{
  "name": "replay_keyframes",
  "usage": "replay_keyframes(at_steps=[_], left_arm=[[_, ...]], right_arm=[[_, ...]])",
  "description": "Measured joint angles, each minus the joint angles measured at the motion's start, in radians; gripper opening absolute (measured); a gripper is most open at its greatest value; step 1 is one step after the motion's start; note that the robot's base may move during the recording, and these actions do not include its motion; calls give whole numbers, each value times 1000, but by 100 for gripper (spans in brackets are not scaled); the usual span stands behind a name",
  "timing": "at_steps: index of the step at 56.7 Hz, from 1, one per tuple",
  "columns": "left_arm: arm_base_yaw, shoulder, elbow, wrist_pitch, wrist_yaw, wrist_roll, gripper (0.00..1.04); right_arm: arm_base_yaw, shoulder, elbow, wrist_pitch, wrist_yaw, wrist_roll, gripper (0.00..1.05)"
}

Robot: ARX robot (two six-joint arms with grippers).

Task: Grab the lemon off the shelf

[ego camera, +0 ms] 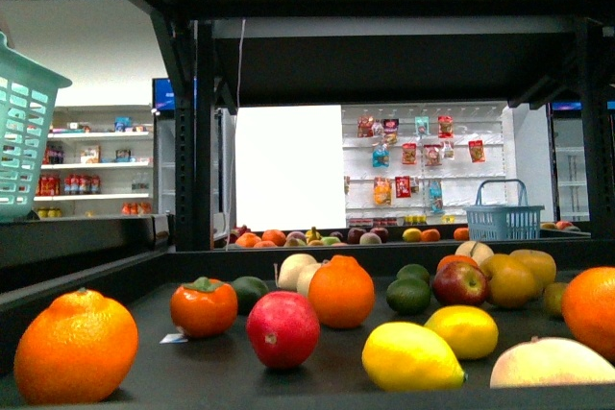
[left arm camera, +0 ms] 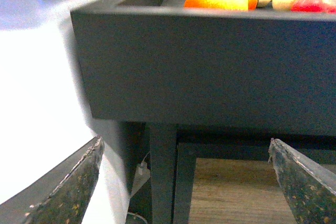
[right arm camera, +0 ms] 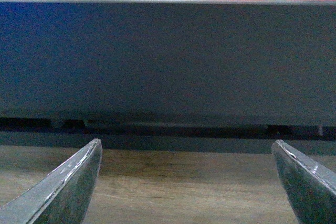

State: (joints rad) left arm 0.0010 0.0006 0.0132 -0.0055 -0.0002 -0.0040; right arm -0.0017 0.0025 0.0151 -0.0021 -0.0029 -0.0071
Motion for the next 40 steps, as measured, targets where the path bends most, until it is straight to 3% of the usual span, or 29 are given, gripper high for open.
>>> replay_keyframes(at_steps=[40], left_arm=[[0, 0, 0, 0, 0, 0, 97]], right_arm=[[0, 0, 0, 0, 0, 3, 97]])
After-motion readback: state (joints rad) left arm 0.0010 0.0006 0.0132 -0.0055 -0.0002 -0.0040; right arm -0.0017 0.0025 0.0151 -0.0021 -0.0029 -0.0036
